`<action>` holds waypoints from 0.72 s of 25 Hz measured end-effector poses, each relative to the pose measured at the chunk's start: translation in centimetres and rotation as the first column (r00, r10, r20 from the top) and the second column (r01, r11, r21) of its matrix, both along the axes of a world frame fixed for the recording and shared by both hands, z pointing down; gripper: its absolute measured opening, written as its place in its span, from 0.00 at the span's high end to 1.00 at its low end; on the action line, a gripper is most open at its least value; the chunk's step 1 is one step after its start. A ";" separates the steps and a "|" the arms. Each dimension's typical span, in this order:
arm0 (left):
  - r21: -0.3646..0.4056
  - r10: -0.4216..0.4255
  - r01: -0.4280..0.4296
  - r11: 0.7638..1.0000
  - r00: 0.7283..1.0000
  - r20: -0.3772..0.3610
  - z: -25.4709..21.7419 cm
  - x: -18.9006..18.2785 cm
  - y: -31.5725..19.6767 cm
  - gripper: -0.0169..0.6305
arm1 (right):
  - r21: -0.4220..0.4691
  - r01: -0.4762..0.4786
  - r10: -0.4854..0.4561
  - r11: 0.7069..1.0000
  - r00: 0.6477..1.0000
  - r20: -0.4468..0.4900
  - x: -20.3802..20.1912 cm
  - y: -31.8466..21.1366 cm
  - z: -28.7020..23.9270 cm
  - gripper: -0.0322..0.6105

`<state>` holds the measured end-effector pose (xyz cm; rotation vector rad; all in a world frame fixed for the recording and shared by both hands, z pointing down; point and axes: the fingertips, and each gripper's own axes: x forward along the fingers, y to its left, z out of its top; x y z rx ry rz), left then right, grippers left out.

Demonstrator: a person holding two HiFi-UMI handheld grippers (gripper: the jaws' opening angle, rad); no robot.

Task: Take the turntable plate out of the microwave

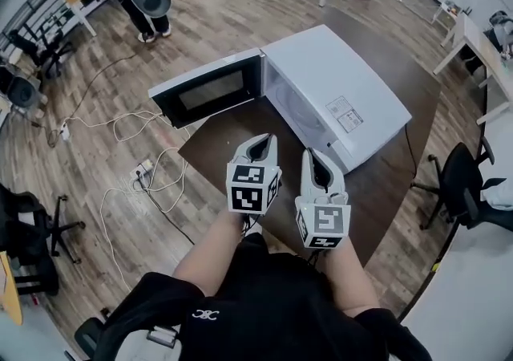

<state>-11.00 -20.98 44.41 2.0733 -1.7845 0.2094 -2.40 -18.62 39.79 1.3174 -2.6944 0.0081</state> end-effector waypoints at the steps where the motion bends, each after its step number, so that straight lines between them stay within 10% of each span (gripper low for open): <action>1: -0.008 0.017 -0.017 1.000 1.000 -0.011 0.4 -0.2 -0.9 0.96 | -0.007 -0.009 0.009 1.000 1.000 -0.002 -0.3 -0.5 0.2 0.94; 13: -0.096 0.202 -0.211 0.973 0.975 -0.094 7.4 -1.0 -9.7 0.91 | -0.088 -0.124 0.117 0.988 0.990 -0.077 -2.7 -4.9 3.9 0.94; 18: -0.151 0.193 -0.238 0.959 0.945 -0.263 10.8 -0.4 -11.9 0.84 | -0.110 -0.143 0.131 0.984 0.985 -0.111 -2.4 -5.2 5.0 0.94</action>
